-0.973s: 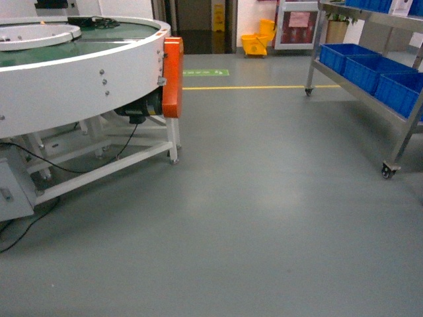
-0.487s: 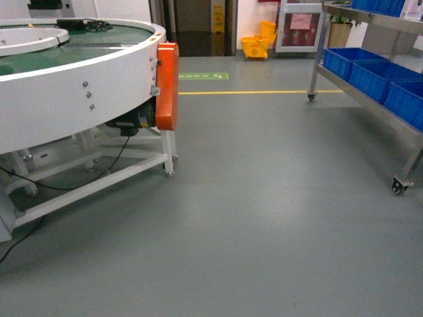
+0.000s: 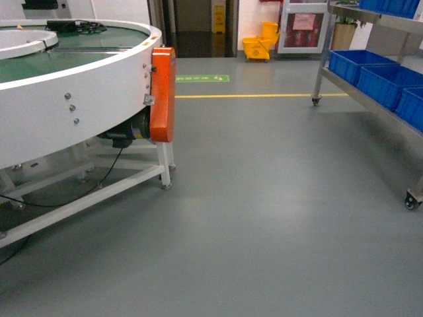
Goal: Pick red block from blue box to shelf
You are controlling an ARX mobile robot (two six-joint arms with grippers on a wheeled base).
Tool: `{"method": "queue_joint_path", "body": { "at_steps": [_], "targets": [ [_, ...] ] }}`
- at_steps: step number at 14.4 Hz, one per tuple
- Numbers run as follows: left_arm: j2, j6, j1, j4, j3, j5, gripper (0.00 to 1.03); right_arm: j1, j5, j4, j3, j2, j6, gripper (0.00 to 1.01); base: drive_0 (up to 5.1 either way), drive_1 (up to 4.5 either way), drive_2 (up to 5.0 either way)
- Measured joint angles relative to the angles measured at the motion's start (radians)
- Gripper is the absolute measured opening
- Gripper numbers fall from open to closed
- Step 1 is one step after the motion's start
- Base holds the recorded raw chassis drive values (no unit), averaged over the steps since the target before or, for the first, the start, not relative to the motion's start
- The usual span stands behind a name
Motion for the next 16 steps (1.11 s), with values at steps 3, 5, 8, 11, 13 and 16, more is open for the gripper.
{"method": "queue_joint_path", "body": {
  "at_steps": [3, 5, 8, 11, 13, 16],
  "targets": [
    [0.0, 0.0, 0.0, -0.003, 0.0, 0.002, 0.98, 0.0, 0.0, -0.005, 0.0, 0.0, 0.0, 0.28, -0.1, 4.18, -4.4],
    [0.0, 0.0, 0.0, -0.003, 0.0, 0.001, 0.98, 0.0, 0.0, -0.003, 0.0, 0.0, 0.0, 0.28, 0.0, 4.26, -4.3],
    [0.0, 0.0, 0.0, 0.0, 0.0, 0.002, 0.98, 0.0, 0.0, -0.004, 0.0, 0.0, 0.0, 0.28, 0.1, 4.43, -4.2],
    [0.0, 0.0, 0.0, 0.0, 0.0, 0.002, 0.98, 0.0, 0.0, -0.001, 0.0, 0.0, 0.0, 0.28, 0.1, 4.48, -4.2],
    [0.0, 0.0, 0.0, 0.0, 0.0, 0.001, 0.98, 0.0, 0.0, -0.003, 0.0, 0.0, 0.0, 0.28, 0.0, 4.35, -4.3],
    [0.0, 0.0, 0.0, 0.001, 0.0, 0.002, 0.98, 0.0, 0.001, -0.007, 0.0, 0.0, 0.0, 0.28, 0.0, 2.91, -2.9]
  ]
}}
